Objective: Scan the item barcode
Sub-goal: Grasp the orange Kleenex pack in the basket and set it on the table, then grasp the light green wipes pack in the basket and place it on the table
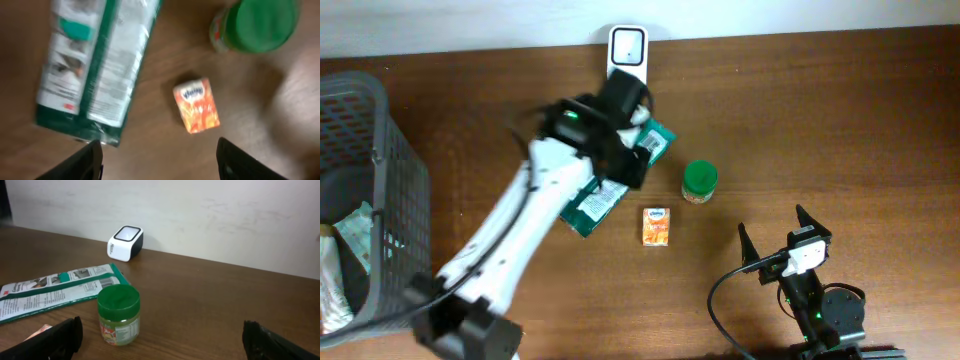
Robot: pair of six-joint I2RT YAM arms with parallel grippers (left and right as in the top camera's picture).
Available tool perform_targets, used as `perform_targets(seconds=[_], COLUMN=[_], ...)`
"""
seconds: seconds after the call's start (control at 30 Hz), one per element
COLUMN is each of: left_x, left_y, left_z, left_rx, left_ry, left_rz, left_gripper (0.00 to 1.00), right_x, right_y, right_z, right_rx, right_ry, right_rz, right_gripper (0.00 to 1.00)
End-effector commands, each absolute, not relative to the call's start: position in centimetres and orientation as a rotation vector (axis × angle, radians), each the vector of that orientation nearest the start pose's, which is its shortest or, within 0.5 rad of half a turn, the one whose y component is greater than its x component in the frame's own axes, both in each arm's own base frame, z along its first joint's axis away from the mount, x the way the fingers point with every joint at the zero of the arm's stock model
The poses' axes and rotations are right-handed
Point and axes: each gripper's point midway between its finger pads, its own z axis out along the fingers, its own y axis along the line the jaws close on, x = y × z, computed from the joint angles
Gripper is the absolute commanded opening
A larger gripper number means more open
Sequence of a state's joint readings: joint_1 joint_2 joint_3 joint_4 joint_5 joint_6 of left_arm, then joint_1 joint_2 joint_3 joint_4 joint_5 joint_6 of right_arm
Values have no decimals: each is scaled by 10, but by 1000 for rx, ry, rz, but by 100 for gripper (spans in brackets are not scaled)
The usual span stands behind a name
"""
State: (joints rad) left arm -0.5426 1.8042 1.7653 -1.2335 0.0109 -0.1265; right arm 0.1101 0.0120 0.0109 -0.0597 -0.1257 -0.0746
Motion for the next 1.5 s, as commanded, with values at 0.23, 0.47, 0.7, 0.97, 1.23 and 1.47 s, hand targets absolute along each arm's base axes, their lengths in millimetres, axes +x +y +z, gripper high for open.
perform_targets(seconds=[0.23, 0.47, 0.7, 0.97, 1.23, 1.47], left_x=[310, 306, 301, 299, 305, 316], left_y=[154, 236, 247, 250, 259, 266], left_z=[436, 289, 204, 199, 148, 72], left_rx=[-667, -1006, -1009, -1019, -1054, -957], left_ry=[2121, 2401, 2524, 2533, 2641, 2776], left_rz=[290, 268, 346, 368, 378, 325], left_gripper=[73, 69, 69, 66, 66, 65], right_x=[241, 241, 241, 241, 241, 241], right_y=[49, 49, 49, 49, 49, 49], right_z=[159, 159, 159, 159, 159, 159], right_rx=[-246, -246, -246, -246, -246, -246], right_ry=[1618, 1618, 1618, 1618, 1618, 1618], right_rz=[136, 136, 136, 136, 136, 136], right_gripper=[98, 98, 98, 98, 98, 98])
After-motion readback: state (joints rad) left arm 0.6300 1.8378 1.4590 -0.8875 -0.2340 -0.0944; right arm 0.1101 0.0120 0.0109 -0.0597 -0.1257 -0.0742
